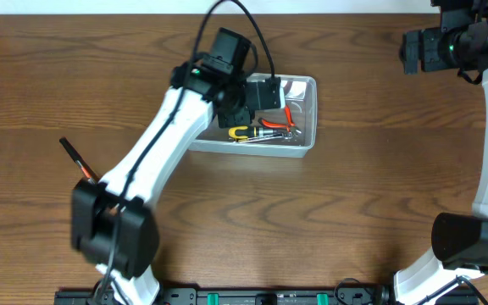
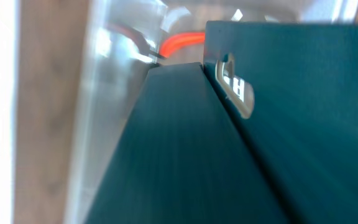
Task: Pack container
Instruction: 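Carry the teal box into the container and release it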
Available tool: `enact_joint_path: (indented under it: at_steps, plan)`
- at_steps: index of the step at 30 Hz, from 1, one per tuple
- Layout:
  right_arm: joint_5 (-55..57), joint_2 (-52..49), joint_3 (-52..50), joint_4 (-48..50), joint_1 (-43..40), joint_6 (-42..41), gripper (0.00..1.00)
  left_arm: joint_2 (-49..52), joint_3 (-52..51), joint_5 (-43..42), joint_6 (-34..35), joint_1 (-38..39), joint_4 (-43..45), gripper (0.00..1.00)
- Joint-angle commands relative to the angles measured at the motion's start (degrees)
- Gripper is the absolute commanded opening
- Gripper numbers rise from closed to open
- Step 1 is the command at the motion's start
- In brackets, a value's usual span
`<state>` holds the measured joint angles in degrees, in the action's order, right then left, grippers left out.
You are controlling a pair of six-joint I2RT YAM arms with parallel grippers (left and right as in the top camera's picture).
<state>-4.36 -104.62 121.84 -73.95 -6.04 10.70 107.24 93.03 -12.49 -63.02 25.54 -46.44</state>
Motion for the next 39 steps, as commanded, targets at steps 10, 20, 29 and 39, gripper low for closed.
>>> enact_joint_path:
  at_steps: [10, 20, 29, 39]
  plan:
    - [-0.61, 0.44, -0.15, -0.15, -0.31, -1.03, 0.99, 6.4, 0.35, -0.42, 1.4, -0.11, -2.25, 0.29]
    - [-0.61, 0.44, -0.15, -0.15, -0.31, -1.03, 0.99, 6.4, 0.35, -0.42, 1.42, -0.11, -2.56, 0.41]
    - [-0.61, 0.44, -0.15, -0.2, -0.31, -1.03, 0.99, 6.4, 0.35, 2.1, 1.53, -0.87, 0.04, 0.41]
    - [-0.61, 0.44, -0.15, -0.2, -0.31, -1.03, 0.99, 6.16, 0.35, 16.68, 17.0, -3.04, 10.6, 0.62]
